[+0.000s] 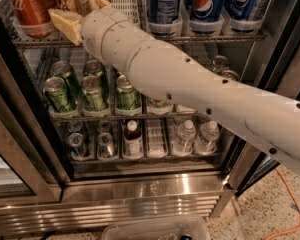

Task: Pick orange can from top shelf of fridge

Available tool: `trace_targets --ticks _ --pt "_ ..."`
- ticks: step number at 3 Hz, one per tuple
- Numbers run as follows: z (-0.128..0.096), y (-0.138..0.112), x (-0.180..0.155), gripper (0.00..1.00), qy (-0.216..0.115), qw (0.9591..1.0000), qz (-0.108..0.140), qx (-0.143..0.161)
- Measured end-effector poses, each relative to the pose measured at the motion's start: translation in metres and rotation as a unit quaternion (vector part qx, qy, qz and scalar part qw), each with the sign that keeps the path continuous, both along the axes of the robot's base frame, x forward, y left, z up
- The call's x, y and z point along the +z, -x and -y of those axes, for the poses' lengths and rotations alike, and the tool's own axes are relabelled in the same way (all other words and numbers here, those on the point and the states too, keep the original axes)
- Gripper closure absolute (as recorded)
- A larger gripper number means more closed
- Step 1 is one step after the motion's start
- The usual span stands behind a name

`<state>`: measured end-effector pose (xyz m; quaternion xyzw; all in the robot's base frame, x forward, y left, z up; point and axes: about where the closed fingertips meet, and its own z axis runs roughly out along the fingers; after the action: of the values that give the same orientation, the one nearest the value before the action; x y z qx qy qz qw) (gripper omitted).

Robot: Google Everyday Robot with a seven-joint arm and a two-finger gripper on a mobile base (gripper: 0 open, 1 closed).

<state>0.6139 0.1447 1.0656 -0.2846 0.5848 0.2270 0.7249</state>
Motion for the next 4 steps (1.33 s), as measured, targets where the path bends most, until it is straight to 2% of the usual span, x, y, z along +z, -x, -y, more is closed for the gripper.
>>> trace_targets --ticks 2,3,4 --pt "0.0015 -0.0024 0.0043 0.88 -0.001 1.0000 0.001 -0.002" --pt "0.0037 -0.0039 0.0023 1.00 0.000 1.0000 0.001 -0.004" --pt "0.0065 -0.0036 0.0059 1.00 0.000 1.0000 0.007 -0.006"
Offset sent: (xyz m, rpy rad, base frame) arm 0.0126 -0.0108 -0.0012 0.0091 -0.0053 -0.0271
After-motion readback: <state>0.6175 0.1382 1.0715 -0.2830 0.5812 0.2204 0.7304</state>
